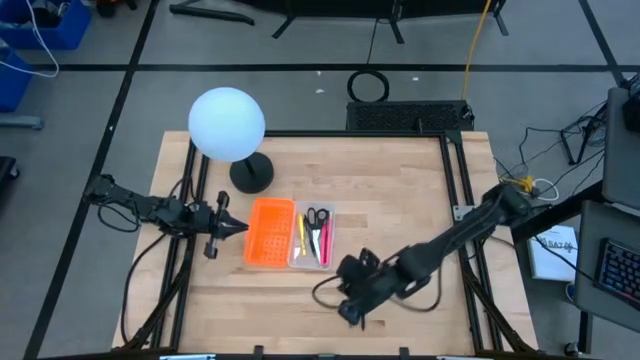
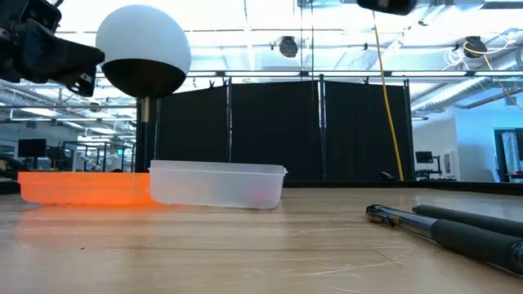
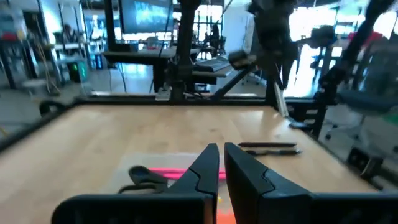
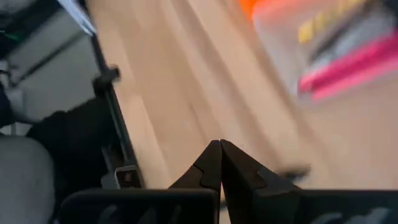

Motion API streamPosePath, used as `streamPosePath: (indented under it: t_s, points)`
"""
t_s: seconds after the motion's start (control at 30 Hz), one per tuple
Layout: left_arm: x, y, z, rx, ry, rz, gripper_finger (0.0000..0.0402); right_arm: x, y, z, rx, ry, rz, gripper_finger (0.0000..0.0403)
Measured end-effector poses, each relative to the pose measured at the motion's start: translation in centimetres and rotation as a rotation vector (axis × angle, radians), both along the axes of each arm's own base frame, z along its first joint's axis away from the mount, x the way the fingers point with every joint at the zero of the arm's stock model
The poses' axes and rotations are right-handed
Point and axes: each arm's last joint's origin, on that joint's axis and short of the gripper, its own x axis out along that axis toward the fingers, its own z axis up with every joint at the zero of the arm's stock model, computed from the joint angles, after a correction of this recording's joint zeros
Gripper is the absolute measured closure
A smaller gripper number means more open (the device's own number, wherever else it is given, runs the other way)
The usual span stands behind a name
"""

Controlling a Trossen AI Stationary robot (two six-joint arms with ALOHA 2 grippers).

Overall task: Pick & place school supplies into a supply box
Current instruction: Put the right black pen into the supply box

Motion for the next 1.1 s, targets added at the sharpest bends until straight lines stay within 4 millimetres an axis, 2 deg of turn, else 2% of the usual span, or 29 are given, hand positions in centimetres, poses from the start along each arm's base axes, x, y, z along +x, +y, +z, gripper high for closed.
streamPosePath:
  t_s: [0.17,0.33,0.43,0.6,0.73,0.97,1.1]
  points:
    - [0.0,0.0,-0.2,-0.043,0.024,-0.001,0.0366,1.4,2.2,-2.0,0.250,0.185,-0.188,0.0403]
    - [0.0,0.0,-0.2,0.000,0.022,-0.002,0.0366,1.4,3.9,-4.5,0.378,0.290,-0.410,0.0403]
    - [0.0,0.0,-0.3,0.023,0.027,-0.003,0.0366,1.3,4.5,-5.6,0.392,0.322,-0.479,0.0403]
    - [0.0,0.0,-0.3,0.052,0.027,-0.003,0.0366,1.2,3.9,-6.7,0.337,0.366,-0.572,0.0398]
    - [0.0,0.0,-0.3,0.055,0.028,-0.003,0.0366,1.4,3.5,-7.3,0.365,0.436,-0.613,0.0365]
    - [0.0,0.0,-0.3,0.103,0.021,-0.001,0.0366,1.0,2.8,-8.5,0.427,0.549,-0.692,0.0277]
    - [0.0,0.0,-0.3,0.082,0.024,0.000,0.0366,0.5,2.3,-9.6,0.442,0.628,-0.713,0.0251]
